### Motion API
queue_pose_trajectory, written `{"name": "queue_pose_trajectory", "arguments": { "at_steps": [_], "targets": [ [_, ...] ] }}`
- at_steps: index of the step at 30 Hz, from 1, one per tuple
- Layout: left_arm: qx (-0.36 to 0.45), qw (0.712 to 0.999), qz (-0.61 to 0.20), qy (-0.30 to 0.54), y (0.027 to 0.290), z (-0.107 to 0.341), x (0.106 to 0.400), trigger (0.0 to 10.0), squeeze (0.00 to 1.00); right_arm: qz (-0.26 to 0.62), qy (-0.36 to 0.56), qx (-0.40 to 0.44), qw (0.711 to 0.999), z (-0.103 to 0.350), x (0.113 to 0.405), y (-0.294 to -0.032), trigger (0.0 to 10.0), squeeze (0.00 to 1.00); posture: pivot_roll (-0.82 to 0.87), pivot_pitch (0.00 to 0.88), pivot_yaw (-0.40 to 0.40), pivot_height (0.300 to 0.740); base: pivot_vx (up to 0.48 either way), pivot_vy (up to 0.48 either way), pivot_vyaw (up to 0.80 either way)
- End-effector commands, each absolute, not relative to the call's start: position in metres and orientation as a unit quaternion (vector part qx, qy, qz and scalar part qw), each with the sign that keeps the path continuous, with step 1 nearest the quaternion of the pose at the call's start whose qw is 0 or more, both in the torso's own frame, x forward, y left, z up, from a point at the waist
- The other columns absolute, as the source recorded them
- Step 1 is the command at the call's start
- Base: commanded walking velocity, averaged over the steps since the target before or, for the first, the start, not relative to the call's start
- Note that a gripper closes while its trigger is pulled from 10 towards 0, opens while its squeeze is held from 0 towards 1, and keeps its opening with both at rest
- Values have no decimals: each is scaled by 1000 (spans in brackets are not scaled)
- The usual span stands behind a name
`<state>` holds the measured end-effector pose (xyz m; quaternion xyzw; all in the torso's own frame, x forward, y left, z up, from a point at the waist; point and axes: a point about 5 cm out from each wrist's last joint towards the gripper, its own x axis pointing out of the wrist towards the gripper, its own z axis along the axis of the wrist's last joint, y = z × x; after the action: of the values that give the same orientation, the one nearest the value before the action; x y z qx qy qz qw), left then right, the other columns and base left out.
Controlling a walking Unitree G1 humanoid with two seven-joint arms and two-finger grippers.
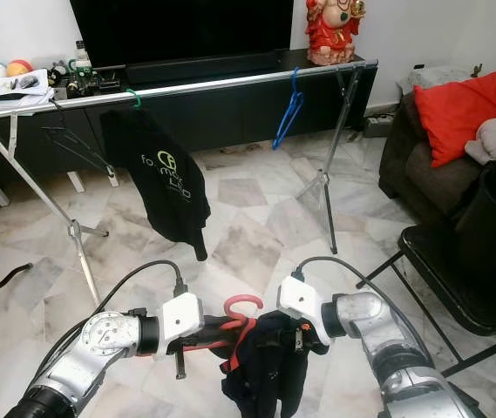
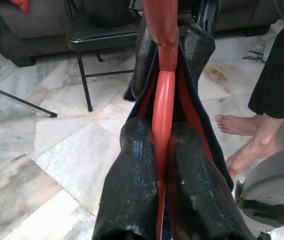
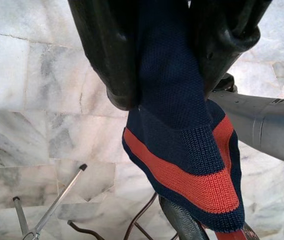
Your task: Hang hanger
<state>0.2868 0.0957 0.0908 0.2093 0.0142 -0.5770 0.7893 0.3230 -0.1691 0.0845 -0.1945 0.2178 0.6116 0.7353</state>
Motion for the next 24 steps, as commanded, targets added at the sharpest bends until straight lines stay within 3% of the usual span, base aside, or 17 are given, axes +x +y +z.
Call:
{"name": "queue_pose_trajectory", "arguments": {
  "at_steps": [1, 4, 5, 6, 24],
  "targets": [
    [201, 796, -570, -2, 95, 100, 290, 10000, 0, 630, 206, -187, 725, 86, 321, -164, 0, 0, 79, 95, 1, 740, 0, 0, 0],
    [200, 796, -571, -2, 95, 100, 290, 10000, 0, 632, 208, -186, 723, 85, 321, -163, 0, 0, 79, 95, 1, 740, 0, 0, 0],
    [199, 796, -572, 0, 95, 100, 290, 10000, 94, 632, 208, -186, 723, 85, 321, -163, 0, 0, 79, 95, 1, 740, 0, 0, 0],
    [195, 795, -574, 3, 95, 100, 290, 10000, 1000, 633, 210, -187, 722, 84, 320, -163, 0, 0, 79, 95, 1, 740, 0, 0, 0],
    [213, 767, -605, 26, 99, 98, 286, 10000, 1000, 628, 237, -205, 712, 72, 313, -168, 0, 0, 77, 84, -1, 740, 0, 0, 0]
  ]
}}
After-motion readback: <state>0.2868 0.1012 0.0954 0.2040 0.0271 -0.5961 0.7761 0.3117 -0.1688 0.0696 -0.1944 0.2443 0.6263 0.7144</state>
